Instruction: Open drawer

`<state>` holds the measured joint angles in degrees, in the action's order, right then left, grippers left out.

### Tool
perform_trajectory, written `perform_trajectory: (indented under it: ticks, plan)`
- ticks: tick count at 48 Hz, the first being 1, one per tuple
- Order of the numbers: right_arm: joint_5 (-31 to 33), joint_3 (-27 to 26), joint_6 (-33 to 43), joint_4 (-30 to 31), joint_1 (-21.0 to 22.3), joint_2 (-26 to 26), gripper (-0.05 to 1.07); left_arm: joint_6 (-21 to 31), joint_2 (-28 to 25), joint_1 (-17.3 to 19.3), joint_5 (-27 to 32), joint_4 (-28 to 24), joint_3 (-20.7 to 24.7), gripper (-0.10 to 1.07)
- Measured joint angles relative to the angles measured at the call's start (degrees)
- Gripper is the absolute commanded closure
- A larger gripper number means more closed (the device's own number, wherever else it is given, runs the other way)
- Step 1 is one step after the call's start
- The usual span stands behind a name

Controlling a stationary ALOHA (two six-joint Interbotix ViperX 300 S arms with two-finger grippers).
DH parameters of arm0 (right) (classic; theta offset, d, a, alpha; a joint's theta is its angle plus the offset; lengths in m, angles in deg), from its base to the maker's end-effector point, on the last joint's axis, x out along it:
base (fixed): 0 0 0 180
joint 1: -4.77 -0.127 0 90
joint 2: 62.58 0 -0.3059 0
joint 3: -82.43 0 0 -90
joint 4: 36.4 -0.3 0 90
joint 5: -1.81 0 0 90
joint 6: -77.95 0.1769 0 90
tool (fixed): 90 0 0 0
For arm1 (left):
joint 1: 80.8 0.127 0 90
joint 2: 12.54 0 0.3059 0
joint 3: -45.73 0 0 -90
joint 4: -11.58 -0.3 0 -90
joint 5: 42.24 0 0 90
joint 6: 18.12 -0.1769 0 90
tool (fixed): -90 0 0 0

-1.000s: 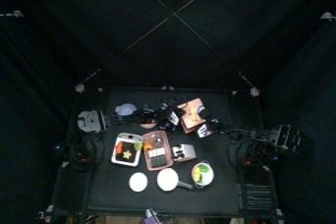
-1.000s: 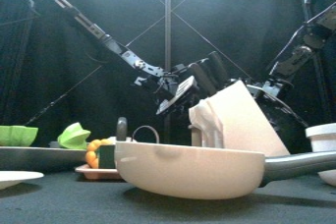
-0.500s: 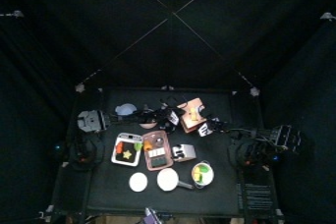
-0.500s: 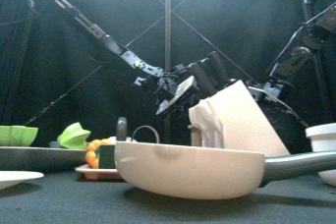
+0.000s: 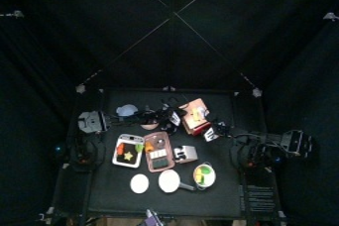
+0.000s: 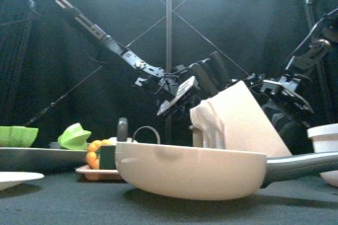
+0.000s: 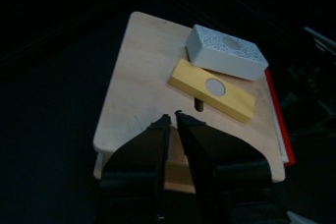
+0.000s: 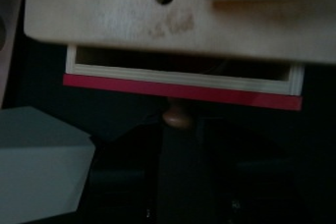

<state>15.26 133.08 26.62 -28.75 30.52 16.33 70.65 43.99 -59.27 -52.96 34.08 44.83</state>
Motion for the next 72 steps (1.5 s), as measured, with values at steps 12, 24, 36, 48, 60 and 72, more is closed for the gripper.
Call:
perform_trajectory:
  ticks: [12,24,36,48,60,72]
  plan:
    - [-0.09,3.52,1.76,-1.49,-2.72,-2.81,0.48,0.0,0.0,0.0,0.09,0.0,0.0,0.38]
    - [0.26,4.57,2.9,-3.08,-6.86,-3.25,0.48,0.0,0.0,0.0,0.09,0.0,0.09,0.38]
    - [3.08,4.57,2.9,-4.48,-9.49,-4.22,0.48,0.0,0.0,0.09,0.09,0.0,0.18,0.38]
    - [6.86,5.36,2.81,-6.33,-11.43,-8.09,0.48,0.0,0.0,0.09,0.18,0.0,0.18,0.38]
    - [7.56,7.56,2.55,-8.53,-12.57,-11.16,0.47,0.0,0.0,0.09,0.53,0.09,0.7,0.38]
    - [7.56,8.09,2.64,-7.91,-12.3,-11.87,0.35,0.0,0.0,0.09,0.53,0.18,1.67,0.38]
